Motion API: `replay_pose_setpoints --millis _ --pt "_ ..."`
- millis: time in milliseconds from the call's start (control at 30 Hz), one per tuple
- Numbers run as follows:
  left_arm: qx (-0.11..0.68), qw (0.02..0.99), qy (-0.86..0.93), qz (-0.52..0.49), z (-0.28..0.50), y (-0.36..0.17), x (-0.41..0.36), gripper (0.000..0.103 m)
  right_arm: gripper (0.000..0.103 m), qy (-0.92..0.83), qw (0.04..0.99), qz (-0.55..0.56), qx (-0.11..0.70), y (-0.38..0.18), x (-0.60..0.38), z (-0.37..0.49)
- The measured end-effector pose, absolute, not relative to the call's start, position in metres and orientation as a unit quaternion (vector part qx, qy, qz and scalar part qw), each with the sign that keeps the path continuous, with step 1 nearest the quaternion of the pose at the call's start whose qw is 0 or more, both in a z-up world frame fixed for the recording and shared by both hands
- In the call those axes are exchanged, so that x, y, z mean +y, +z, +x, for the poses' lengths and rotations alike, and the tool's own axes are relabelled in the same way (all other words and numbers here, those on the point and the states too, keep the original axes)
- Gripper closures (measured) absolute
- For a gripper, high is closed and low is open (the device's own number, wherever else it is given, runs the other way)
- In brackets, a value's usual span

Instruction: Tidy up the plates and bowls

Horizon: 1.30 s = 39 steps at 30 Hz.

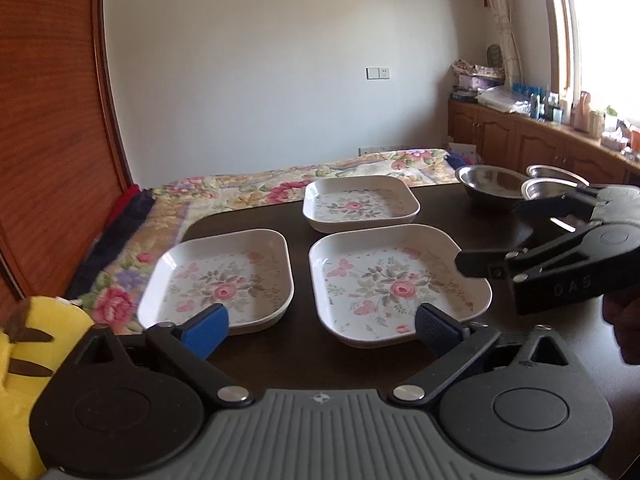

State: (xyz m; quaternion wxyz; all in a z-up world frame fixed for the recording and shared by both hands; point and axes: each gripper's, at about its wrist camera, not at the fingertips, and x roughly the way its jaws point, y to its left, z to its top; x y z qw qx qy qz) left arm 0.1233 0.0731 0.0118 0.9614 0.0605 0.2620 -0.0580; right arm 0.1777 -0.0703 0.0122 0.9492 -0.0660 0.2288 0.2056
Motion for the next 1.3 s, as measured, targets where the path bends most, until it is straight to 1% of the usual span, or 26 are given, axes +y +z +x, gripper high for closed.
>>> replay_pose_setpoints --millis 33,67,100,167,200,267,300,367,433,567,633,767,833,1133,1300 --pt "0.264 0.961 -0.06 0.059 0.126 0.011 0.074 0.013 0.011 0.207 0.948 -0.067 0.231 0.011 -0.069 0.18" --pt "0.265 0.961 -0.061 0.06 0.128 0.009 0.074 0.015 0.015 0.209 0.947 -0.069 0.235 0.01 -0.068 0.182" --pt "0.266 0.96 -0.062 0.059 0.13 0.008 0.075 0.018 0.017 0.211 0.945 -0.069 0.24 0.008 -0.067 0.185" --pt "0.266 0.96 -0.067 0.054 0.134 0.006 0.076 0.029 0.02 0.21 0.943 -0.07 0.247 0.005 -0.065 0.191" --pt "0.268 0.96 -0.068 0.05 0.137 0.005 0.078 0.031 0.024 0.21 0.943 -0.07 0.25 0.003 -0.065 0.193" --pt "0.273 0.959 -0.071 0.038 0.141 0.001 0.08 0.04 0.03 0.212 0.94 -0.07 0.257 0.0 -0.064 0.197" --pt "0.273 0.959 -0.071 0.035 0.142 0.0 0.081 0.042 0.034 0.212 0.939 -0.069 0.261 -0.001 -0.064 0.199" --pt "0.278 0.957 -0.068 0.037 0.147 -0.003 0.082 0.051 0.04 0.214 0.937 -0.068 0.268 -0.004 -0.064 0.202" --pt "0.285 0.956 -0.071 0.032 0.15 -0.005 0.083 0.058 0.048 0.214 0.935 -0.067 0.274 -0.006 -0.065 0.204" --pt "0.295 0.952 -0.075 0.024 0.157 -0.009 0.084 0.07 0.056 0.214 0.932 -0.07 0.282 -0.01 -0.065 0.208" --pt "0.301 0.95 -0.081 0.02 0.159 -0.011 0.085 0.071 0.061 0.215 0.931 -0.071 0.287 -0.011 -0.065 0.209" --pt "0.309 0.947 -0.086 0.009 0.164 -0.014 0.086 0.072 0.062 0.215 0.929 -0.074 0.292 -0.013 -0.064 0.212" --pt "0.311 0.946 -0.085 0.008 0.166 -0.016 0.086 0.072 0.065 0.214 0.928 -0.073 0.295 -0.014 -0.065 0.212" --pt "0.323 0.942 -0.092 0.003 0.177 -0.019 0.082 0.079 0.07 0.217 0.927 -0.065 0.299 -0.014 -0.069 0.216" --pt "0.328 0.94 -0.091 0.003 0.184 -0.022 0.081 0.079 0.072 0.22 0.927 -0.06 0.3 -0.015 -0.071 0.217"
